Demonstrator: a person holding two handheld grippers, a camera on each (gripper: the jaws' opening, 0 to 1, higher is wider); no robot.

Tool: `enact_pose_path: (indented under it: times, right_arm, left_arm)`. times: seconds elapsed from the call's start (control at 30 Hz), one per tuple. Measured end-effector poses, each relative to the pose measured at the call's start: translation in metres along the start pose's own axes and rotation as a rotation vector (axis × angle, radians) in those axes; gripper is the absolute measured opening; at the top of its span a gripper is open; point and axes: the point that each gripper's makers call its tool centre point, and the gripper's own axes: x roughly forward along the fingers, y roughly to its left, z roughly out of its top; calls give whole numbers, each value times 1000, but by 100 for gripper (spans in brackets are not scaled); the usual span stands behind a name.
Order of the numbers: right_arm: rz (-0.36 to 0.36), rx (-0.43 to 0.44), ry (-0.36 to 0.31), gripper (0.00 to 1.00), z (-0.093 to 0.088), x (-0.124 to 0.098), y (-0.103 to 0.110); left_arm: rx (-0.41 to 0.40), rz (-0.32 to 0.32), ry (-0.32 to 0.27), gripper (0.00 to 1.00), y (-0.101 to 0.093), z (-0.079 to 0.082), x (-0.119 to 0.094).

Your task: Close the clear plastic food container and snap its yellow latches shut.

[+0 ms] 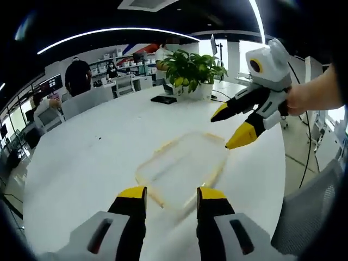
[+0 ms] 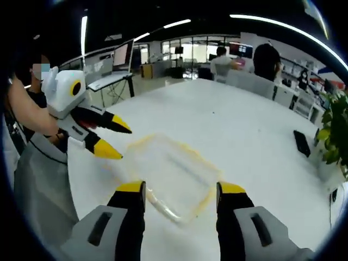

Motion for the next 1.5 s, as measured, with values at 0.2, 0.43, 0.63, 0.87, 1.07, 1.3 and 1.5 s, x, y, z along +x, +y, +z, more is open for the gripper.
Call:
enact_pose_path:
  times: [0.2, 0.43, 0.63, 0.87, 1.07, 1.3, 1.5]
  right_arm:
    - [-4, 40, 24, 53, -18, 2, 2]
    - [-20, 51, 54, 54, -36, 6, -1]
    - [-38, 32, 74, 54, -47, 12, -6]
    - [-41, 1, 82, 51, -50, 19, -9]
    - [-28, -70, 48, 38, -44, 21, -5]
    - [-38, -68, 41, 39, -43, 22, -7]
    - [-47, -76, 44, 39, -43, 23, -7]
  left_arm:
    - [-37, 13, 16, 35, 0, -15, 2]
    - [-65, 17, 11, 37, 1, -22, 6]
    - [-42, 9, 15, 37, -1, -24, 13]
    - [-13, 4, 38, 37, -2, -30, 20]
    - [12, -4, 33, 28, -6, -27, 22]
    - [0, 3, 32, 28, -5, -26, 23]
    - [4, 16, 30, 28, -4, -26, 24]
